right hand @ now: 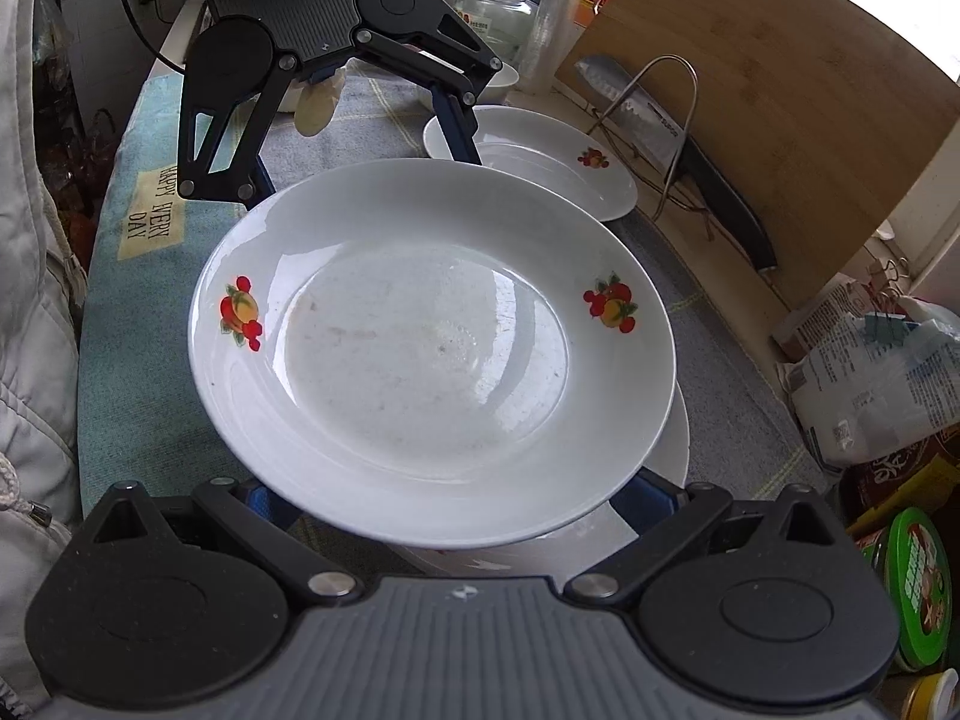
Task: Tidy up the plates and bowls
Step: 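Carry the large plate with both grippers and lower it onto the stained plate, then set the large plate down flat on the stained plate with both grippers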
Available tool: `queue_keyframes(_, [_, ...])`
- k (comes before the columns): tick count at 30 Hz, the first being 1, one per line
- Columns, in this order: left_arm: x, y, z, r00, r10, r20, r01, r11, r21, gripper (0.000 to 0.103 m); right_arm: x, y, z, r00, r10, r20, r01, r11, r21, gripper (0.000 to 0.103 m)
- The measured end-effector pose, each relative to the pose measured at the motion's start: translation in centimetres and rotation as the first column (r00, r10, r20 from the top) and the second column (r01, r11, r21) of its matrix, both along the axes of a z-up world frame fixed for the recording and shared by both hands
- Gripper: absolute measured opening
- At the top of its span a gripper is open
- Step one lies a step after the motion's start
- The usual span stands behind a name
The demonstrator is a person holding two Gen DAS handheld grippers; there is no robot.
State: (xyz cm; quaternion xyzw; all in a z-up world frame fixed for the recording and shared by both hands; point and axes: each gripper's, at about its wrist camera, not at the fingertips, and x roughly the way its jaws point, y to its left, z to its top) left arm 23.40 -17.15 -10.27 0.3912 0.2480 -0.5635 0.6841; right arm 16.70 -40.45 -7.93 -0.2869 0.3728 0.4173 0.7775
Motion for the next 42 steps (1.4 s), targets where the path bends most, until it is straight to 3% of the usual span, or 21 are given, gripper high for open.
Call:
queue_keyframes(24, [2.1, -1.9, -0.3, 1.0, -0.017, 0.026, 0.016, 1.0, 0.005, 0.093, 1.7, -1.4, -0.2, 0.998, -0.06, -0.004, 0.06, 0.998, 0.003, 0.103])
queue_keyframes(42, [4.1, -3.3, -1.7, 0.999, -0.034, -0.038, 0.035, 0.999, 0.03, 0.093, 3.3, -1.8, -1.7, 0.996, -0.075, -0.044, 0.073, 0.997, -0.038, 0.103])
